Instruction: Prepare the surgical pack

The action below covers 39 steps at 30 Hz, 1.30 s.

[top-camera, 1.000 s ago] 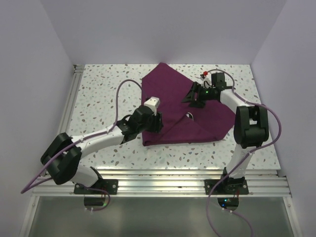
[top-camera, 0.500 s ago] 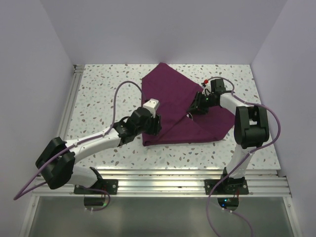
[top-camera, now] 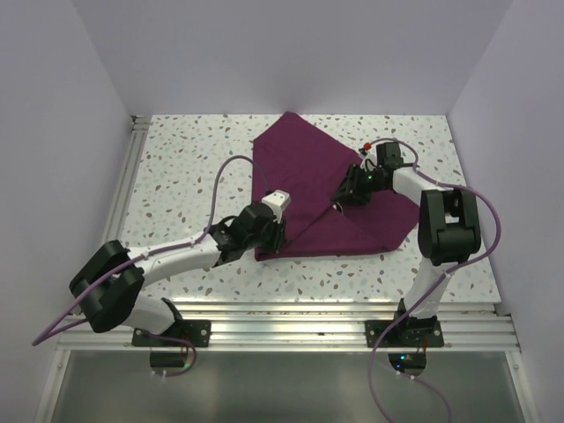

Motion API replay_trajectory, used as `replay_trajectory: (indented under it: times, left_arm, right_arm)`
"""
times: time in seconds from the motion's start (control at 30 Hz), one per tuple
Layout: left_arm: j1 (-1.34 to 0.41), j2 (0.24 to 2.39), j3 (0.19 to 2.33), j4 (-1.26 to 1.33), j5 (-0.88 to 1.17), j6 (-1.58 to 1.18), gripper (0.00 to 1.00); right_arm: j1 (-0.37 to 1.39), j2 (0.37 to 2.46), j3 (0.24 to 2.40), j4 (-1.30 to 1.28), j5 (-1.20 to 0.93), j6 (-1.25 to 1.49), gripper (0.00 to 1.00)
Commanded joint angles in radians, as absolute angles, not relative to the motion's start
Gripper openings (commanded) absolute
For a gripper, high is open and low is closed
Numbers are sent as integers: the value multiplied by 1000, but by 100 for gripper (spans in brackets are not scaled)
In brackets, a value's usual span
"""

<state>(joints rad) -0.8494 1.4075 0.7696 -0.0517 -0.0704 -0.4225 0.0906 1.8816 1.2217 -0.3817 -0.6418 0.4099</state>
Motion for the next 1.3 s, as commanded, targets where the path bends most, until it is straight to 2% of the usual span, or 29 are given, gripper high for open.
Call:
replay_trajectory:
  times: [0.0,0.2,0.3,0.57,0.6,0.67,0.73,1.03,1.27]
  left_arm:
    - [-856,1419,744,28,-29,-405,33]
    - [-856,1433,721,74,-5,-416,17]
    - [-856,1436,709,83,26,-417,14]
    - [-856,1445,678,118,61,-416,8]
    - [-856,1443,675,123,66,-416,7]
    - [-856,1437,669,126,74,-414,6]
    - [-856,1437,660,132,78,-414,6]
    - [-857,1440,633,179,95,-414,4]
    - [-856,1437,676,143,72,-402,7]
  right_arm:
    - [95,1815,1212,-368,-701,422,42]
    - [97,1821,1215,-365,-719,416,32]
    - [97,1825,1215,-359,-726,419,24]
    - [101,1838,1209,-339,-733,425,18]
    - [101,1841,1212,-341,-730,420,19]
    - [101,1854,1226,-351,-726,414,32]
    - [101,1864,1230,-351,-727,414,36]
    - [109,1850,1169,-258,-758,471,34]
    - [140,1862,1151,-229,-761,494,43]
